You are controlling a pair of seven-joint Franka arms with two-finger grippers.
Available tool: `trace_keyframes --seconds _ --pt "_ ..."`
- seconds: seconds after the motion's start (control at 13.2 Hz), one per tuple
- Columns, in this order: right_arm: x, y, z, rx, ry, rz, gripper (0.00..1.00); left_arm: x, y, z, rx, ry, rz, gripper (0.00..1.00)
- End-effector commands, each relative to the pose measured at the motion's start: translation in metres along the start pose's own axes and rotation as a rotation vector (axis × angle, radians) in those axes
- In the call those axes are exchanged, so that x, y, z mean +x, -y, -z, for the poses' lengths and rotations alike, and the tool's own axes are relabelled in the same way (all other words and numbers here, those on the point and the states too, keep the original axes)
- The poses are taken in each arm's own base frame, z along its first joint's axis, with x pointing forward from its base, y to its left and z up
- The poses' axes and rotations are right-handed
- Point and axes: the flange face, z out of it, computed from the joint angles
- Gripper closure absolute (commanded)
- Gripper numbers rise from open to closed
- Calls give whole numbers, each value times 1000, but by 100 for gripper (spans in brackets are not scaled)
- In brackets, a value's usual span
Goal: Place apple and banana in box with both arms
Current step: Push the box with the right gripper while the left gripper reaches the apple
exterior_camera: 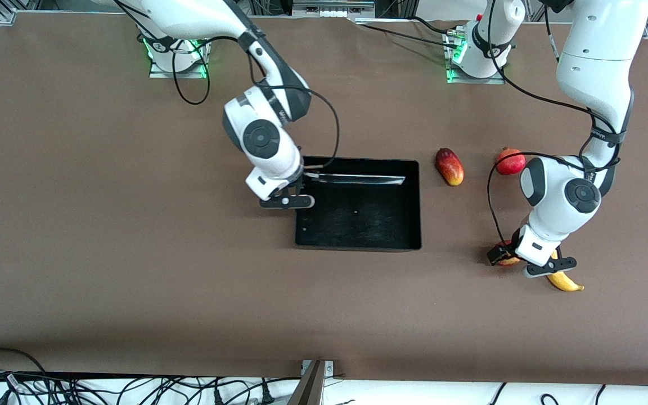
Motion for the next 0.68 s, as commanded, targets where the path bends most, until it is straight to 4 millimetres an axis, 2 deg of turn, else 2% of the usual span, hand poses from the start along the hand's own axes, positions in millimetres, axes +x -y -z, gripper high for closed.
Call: trace_keyframes --seconds 0.0,0.08,0.15,0.23,0.3,0.38,0.45,0.61 --pt "-10 32 -17 46 -45 -30 100 -11 2 -4 11 -10 -15 0" --pt "-17 40 -25 48 -51 -27 100 -11 3 -3 11 -12 -12 1" --pt "-21 45 -33 50 -53 -32 100 -11 3 -3 11 -12 -10 42" --pt "-23 49 -36 54 -62 -26 100 -11 3 -3 12 -12 -18 92" --pt "-23 49 -41 53 -67 -22 100 -11 2 -3 11 -10 -23 100" --pt "-23 49 -44 53 -70 -22 100 -11 2 -1 11 -9 -25 100" --pt "-23 48 -46 50 -68 -22 71 -10 0 0 10 -12 -25 100" --pt "-18 45 -37 37 -90 0 0 -7 -2 13 6 -12 -19 100"
